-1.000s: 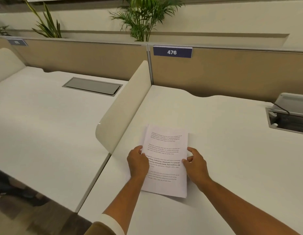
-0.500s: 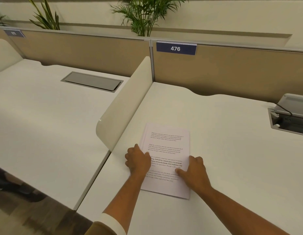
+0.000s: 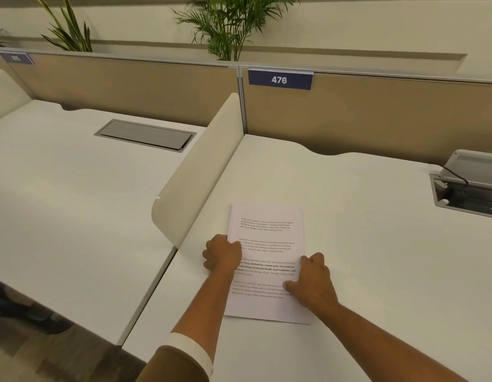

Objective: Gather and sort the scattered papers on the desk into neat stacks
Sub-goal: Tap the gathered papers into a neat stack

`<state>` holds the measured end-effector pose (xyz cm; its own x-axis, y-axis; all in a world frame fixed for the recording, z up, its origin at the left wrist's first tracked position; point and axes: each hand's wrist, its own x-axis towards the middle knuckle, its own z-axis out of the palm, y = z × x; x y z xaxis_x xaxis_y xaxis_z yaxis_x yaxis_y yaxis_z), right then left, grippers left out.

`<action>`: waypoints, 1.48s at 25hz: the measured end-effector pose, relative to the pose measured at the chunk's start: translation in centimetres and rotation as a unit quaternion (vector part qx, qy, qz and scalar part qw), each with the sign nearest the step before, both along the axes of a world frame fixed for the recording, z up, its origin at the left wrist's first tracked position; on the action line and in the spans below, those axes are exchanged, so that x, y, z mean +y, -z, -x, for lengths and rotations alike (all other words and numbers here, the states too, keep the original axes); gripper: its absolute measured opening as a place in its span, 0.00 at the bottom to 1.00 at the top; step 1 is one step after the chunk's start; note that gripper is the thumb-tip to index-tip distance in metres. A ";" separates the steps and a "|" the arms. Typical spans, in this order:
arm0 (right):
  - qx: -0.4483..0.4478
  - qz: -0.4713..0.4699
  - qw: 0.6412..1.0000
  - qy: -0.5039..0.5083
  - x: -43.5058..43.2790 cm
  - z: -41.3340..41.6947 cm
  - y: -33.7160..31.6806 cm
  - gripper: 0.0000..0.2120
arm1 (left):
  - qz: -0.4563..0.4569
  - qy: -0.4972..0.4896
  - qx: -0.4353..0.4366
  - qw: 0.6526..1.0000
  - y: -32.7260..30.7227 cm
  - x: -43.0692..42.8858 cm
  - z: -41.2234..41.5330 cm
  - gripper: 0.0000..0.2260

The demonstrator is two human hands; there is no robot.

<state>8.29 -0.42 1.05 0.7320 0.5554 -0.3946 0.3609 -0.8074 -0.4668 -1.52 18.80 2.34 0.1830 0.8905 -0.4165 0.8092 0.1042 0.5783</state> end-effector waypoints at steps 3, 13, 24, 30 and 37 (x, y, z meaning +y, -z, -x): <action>-0.001 -0.007 1.000 0.004 0.0 -0.2 0.2 0.22 | 0.024 -0.013 -0.103 0.994 -0.3 -0.1 -0.2 0.12; 0.021 -0.060 0.998 0.020 -0.8 -1.7 0.3 0.21 | -0.241 0.201 -0.053 0.948 -3.8 -7.6 -0.4 0.12; 0.143 -0.442 0.871 0.160 -10.6 -10.2 -9.4 0.13 | -0.072 0.214 -0.424 0.877 -9.4 -11.0 -4.1 0.09; -0.039 -0.490 0.843 0.218 -19.0 -10.6 -12.8 0.08 | -0.063 0.192 -0.471 0.858 -10.5 -21.1 -9.6 0.07; -0.098 -0.523 0.797 0.286 -28.4 -11.3 -12.6 0.09 | 0.003 0.245 -0.493 0.834 -10.3 -30.6 -13.1 0.09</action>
<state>19.60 -28.85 13.65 0.9742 0.0583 0.2182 0.2221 -0.0719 -0.9724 11.56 -11.76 12.63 0.7813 0.6062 0.1488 -0.1148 -0.0947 0.9889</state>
